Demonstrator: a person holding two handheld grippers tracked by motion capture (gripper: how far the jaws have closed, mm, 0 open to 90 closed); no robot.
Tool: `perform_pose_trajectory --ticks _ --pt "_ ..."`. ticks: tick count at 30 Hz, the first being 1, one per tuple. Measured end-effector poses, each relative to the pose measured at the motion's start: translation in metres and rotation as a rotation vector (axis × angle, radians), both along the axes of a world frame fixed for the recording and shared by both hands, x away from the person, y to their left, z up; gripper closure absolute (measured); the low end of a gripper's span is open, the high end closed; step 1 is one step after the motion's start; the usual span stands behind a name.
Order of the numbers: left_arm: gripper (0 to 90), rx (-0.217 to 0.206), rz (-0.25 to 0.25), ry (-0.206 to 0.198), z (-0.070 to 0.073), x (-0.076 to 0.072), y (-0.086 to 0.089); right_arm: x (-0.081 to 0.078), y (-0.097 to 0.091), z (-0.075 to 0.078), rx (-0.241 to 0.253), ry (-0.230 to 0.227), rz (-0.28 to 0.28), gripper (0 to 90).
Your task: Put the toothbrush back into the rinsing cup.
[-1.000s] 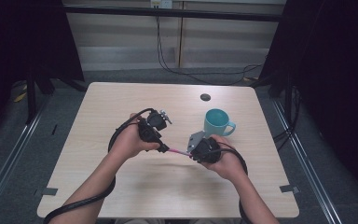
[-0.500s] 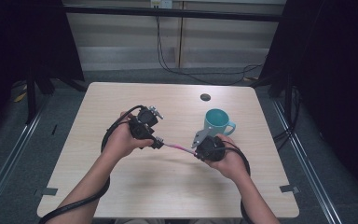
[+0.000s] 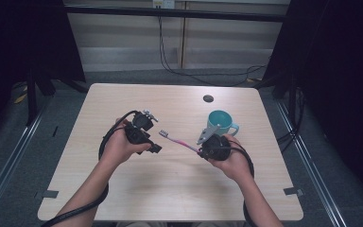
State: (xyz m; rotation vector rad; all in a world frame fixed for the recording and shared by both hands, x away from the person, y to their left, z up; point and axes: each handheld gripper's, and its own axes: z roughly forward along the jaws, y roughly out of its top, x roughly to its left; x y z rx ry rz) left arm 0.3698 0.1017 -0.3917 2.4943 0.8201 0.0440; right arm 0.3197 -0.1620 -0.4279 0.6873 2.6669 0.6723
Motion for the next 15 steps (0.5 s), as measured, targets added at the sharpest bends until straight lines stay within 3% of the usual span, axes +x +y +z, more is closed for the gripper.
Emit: perform_pose_trajectory --ticks 10,15 --pt "34.3 -0.074 0.030 0.020 -0.016 -0.003 -0.002 0.001 -0.005 0.001 0.100 0.008 -0.083 81.7" --pt "35.0 -0.103 0.038 0.018 -0.020 -0.004 -0.006 0.001 -0.006 0.001 0.118 0.004 -0.097 81.7"
